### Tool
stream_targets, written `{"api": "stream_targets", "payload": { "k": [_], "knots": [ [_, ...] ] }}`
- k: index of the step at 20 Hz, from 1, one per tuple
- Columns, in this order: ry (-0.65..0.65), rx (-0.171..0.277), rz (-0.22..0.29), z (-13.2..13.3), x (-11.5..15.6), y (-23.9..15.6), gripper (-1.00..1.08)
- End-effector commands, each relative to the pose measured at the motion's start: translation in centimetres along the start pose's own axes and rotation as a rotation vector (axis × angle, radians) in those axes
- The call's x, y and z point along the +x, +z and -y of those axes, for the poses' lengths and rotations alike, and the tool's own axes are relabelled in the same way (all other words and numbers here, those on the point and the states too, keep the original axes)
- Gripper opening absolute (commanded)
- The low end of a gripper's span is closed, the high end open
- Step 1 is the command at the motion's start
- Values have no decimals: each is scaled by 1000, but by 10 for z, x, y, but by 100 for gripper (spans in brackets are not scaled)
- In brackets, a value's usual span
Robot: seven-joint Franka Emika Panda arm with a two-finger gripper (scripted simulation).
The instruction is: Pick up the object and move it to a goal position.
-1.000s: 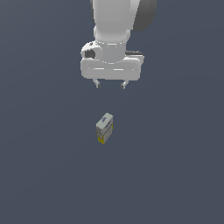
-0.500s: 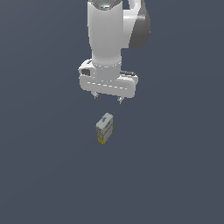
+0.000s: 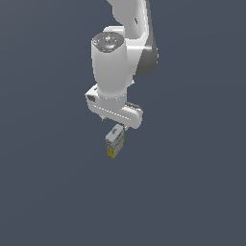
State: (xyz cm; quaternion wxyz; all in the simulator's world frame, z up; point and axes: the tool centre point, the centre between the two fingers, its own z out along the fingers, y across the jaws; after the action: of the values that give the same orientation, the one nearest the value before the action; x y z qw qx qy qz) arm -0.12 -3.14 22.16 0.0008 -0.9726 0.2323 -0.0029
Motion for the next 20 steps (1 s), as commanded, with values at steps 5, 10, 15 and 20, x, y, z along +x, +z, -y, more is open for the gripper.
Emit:
{"api": "stream_targets", "payload": {
  "k": [5, 10, 15, 20],
  "knots": [
    [68, -3, 5, -1, 8, 18, 100],
    [70, -3, 6, -2, 8, 19, 100],
    [71, -3, 6, -2, 7, 31, 100],
    [74, -3, 5, -2, 7, 56, 100]
  ]
}}
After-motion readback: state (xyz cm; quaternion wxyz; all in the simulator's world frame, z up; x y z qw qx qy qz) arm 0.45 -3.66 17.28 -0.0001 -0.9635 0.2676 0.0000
